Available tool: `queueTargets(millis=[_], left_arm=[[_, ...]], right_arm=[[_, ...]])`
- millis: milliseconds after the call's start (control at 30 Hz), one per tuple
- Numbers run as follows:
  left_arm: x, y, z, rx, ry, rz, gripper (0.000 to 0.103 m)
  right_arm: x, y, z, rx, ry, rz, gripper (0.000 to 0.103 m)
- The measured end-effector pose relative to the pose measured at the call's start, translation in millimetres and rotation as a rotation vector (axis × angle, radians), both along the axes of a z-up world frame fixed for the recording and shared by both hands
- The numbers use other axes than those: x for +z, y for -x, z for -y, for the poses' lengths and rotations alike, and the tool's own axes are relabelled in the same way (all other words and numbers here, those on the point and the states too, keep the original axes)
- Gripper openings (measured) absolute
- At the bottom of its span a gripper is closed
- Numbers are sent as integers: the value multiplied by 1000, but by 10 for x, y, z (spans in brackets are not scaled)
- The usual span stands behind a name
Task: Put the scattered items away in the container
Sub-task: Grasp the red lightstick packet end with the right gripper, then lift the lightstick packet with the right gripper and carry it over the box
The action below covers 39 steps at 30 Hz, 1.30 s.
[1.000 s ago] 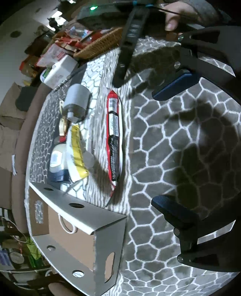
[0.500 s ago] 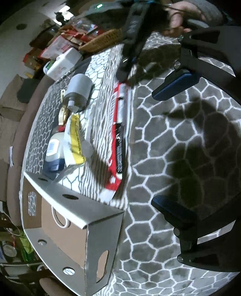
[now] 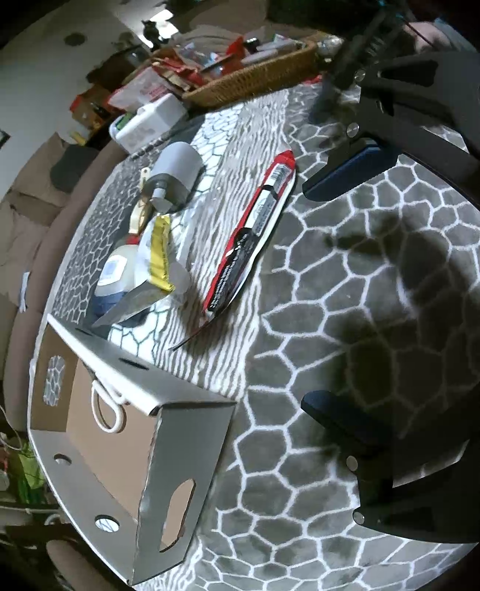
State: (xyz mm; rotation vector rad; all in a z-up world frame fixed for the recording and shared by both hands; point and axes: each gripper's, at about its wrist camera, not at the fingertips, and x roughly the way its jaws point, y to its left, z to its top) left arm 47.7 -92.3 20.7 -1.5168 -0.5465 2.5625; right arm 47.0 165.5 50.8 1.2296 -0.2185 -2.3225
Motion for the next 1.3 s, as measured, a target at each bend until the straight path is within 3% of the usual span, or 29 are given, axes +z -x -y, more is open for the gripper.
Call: queueTargets(millis=[33, 67, 100, 133, 367, 467, 600, 833, 1067, 1133, 1200, 1300], left_arm=[[-6, -6, -18, -5, 7, 2, 103], [-10, -16, -38, -10, 13, 3, 103], [-7, -21, -54, -13, 18, 2, 103], [-2, -29, -59, -14, 21, 1, 103], [-27, 17, 64, 19, -39, 17, 103], [-37, 44, 76, 22, -55, 21, 103], [-48, 57, 52, 17, -67, 30, 103], [-41, 49, 39, 20, -75, 38, 103], [-54, 43, -10, 18, -45, 42, 103], [-57, 28, -9, 28, -46, 35, 100], [-54, 16, -15, 41, -23, 32, 92], [-50, 12, 24, 57, -14, 30, 66]], right_arm=[[27, 41, 25, -5, -4, -25, 24], [38, 104, 79, 3, -23, -53, 42], [28, 169, 131, 18, -42, -71, 52], [10, 214, 193, 34, -58, -78, 53], [-254, 458, 467, 163, -95, -66, 50], [-288, 369, 559, 212, -119, -82, 33], [-302, 163, 727, 289, -186, -117, 25], [-347, -300, 1000, 385, -258, -184, 25], [-418, -931, 1226, 444, -404, -350, 25], [-427, -1059, 1281, 454, -452, -402, 25], [-442, -1170, 1329, 477, -477, -439, 25], [-490, -1263, 1391, 503, -512, -466, 25]])
